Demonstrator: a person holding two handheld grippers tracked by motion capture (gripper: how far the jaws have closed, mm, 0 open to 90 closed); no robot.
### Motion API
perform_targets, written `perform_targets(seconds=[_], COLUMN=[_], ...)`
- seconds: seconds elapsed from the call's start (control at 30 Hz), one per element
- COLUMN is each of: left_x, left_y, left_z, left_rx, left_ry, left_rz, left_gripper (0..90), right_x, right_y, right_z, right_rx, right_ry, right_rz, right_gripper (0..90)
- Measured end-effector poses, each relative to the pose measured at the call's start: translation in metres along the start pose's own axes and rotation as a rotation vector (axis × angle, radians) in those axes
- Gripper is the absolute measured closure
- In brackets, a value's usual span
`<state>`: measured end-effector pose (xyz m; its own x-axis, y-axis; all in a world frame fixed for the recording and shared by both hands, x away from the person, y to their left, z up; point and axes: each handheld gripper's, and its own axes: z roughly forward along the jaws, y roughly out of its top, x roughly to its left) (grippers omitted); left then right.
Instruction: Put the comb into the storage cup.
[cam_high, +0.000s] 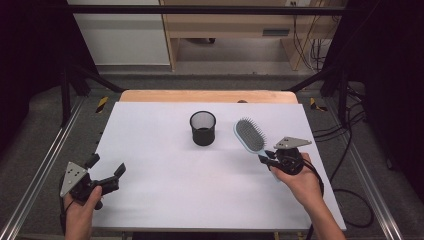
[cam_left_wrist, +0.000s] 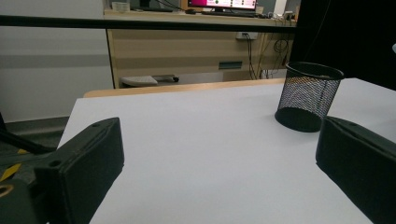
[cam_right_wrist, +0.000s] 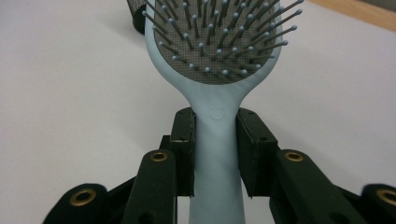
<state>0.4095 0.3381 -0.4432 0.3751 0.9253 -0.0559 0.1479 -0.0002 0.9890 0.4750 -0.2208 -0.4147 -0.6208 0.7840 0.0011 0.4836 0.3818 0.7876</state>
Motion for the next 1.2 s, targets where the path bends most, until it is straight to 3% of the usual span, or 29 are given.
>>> perform_targets(seconds=[0.27,0.3,0.33,0.5,0.67,0.8,0.9,1.03,1.2], left_x=[0.001,0.000,-0.001,-0.003,-0.006,-0.010,-0.016,-0.027,-0.042], left_y=[-0.001,-0.001,-0.001,0.001,0.006,0.009,0.015,0.028,0.039], left_z=[-0.003,-0.002,-0.002,-0.001,-0.004,-0.003,0.002,0.011,0.028], left_rx=[0.004,0.006,0.005,0.001,-0.023,-0.025,-0.018,-0.013,-0.012], left_ry=[0.007,0.003,0.002,-0.008,-0.009,-0.015,0.000,-0.008,-0.051], left_rz=[0.000,0.002,0.002,0.008,-0.020,-0.020,-0.021,0.010,-0.006], left_gripper=[1.2,1.2,1.2,1.1,1.1,1.0,1.1,0.9,0.9], right_x=[0.008,0.009,0.009,0.015,0.026,0.032,0.035,0.039,0.044], right_y=[0.003,0.002,0.001,-0.004,-0.002,0.001,0.005,0.009,0.017], right_z=[0.004,0.006,0.007,0.014,0.016,0.016,0.016,0.017,0.024], right_rx=[-0.113,-0.145,-0.161,-0.213,-0.254,-0.286,-0.306,-0.326,-0.361], right_ry=[-0.002,-0.001,-0.002,-0.012,-0.021,-0.021,-0.032,-0.039,-0.045], right_rz=[0.048,0.089,0.096,0.092,0.084,0.083,0.078,0.078,0.090], right_gripper=[69.8,69.7,69.8,69.7,69.7,69.7,69.7,69.7,69.7])
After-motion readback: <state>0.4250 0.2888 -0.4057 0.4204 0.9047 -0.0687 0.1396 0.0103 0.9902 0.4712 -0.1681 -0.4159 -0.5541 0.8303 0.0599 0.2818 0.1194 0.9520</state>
